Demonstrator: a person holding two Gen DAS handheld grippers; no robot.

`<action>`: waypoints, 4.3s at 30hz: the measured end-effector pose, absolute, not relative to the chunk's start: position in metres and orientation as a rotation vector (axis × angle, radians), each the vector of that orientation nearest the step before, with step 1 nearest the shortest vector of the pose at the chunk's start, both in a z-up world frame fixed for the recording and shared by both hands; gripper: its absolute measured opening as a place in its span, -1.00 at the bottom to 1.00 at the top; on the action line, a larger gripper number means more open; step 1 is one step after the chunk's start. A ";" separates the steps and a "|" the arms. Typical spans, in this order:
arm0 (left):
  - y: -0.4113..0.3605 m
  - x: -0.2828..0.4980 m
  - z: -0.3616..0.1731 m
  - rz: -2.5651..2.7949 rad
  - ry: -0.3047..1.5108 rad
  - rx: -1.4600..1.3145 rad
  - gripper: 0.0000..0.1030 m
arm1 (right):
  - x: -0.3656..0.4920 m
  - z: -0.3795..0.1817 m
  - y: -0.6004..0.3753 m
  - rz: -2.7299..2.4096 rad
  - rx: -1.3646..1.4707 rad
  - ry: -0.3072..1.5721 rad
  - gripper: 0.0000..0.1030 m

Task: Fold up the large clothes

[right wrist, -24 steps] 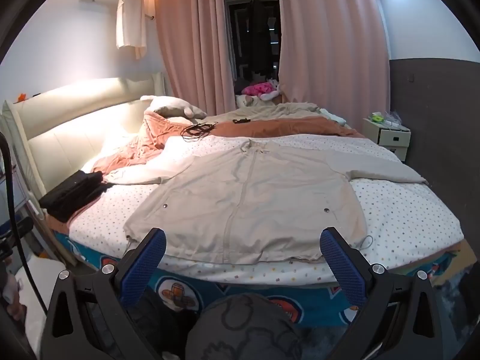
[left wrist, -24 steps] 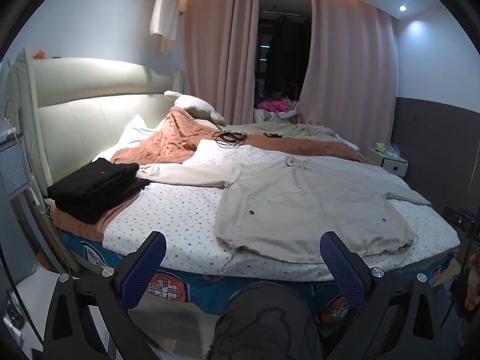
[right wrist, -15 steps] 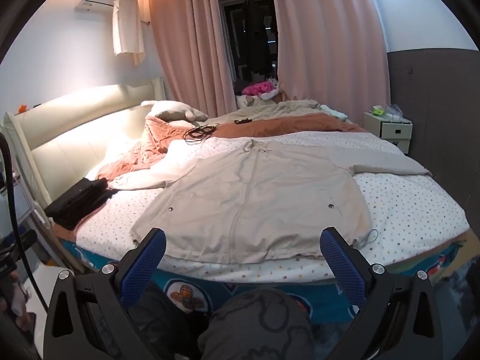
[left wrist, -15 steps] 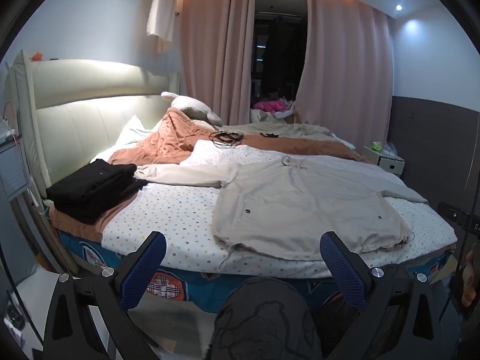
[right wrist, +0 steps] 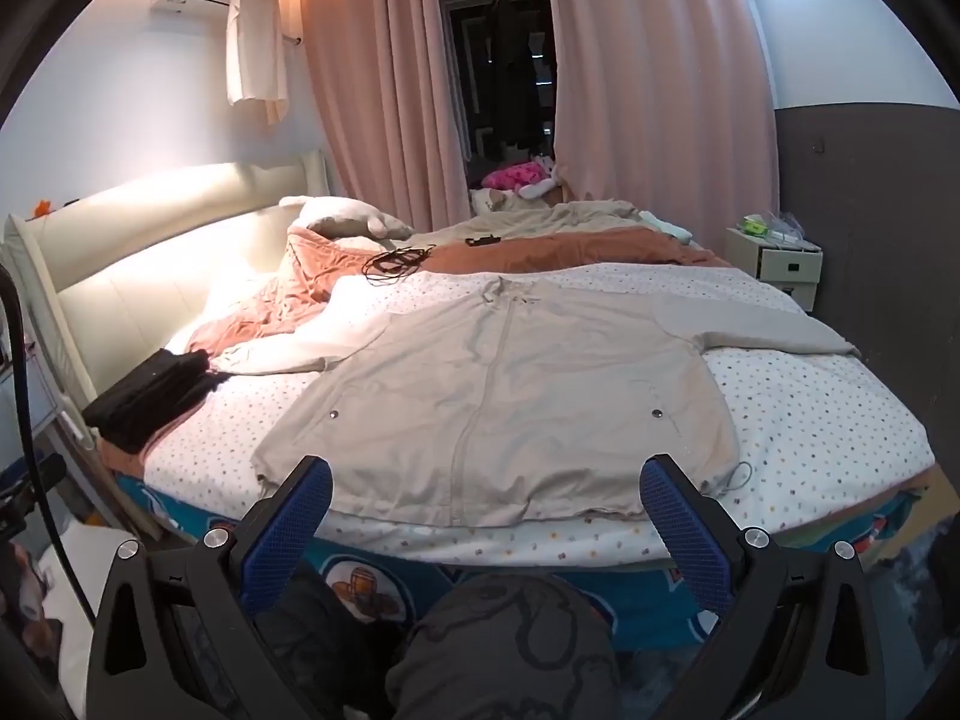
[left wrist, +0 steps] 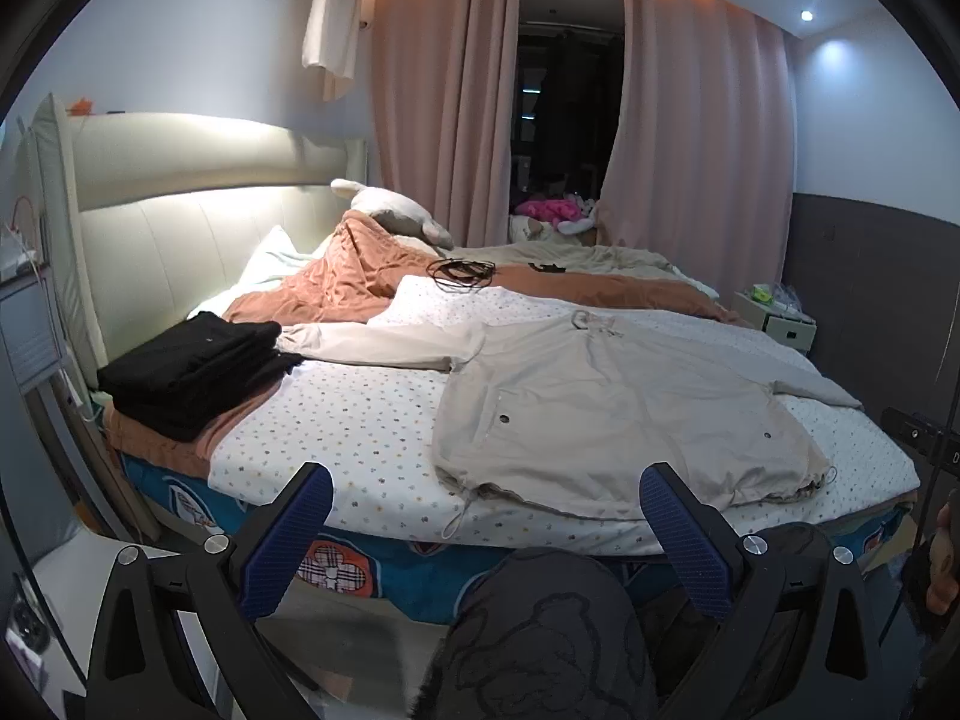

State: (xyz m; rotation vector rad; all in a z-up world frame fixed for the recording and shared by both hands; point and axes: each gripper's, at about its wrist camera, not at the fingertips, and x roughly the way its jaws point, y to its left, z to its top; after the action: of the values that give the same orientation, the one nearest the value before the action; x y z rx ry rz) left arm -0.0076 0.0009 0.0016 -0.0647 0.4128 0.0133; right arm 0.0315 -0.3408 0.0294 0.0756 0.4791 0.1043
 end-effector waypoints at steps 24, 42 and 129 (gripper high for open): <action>0.012 -0.009 -0.001 0.026 0.408 -0.087 0.98 | 0.034 0.025 -0.334 0.116 0.068 0.491 0.99; 0.007 -0.015 0.001 0.025 0.396 -0.078 0.98 | 0.030 0.025 -0.329 0.123 0.063 0.485 0.99; 0.129 0.319 -0.006 0.306 0.570 -0.229 0.98 | 0.446 0.036 -0.210 0.283 0.216 0.592 0.99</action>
State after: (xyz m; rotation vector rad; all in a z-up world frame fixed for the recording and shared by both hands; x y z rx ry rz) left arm 0.3193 0.1291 -0.0057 -0.2292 0.5700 0.3065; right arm 0.4460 -0.2095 0.0360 0.2156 0.5915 0.2827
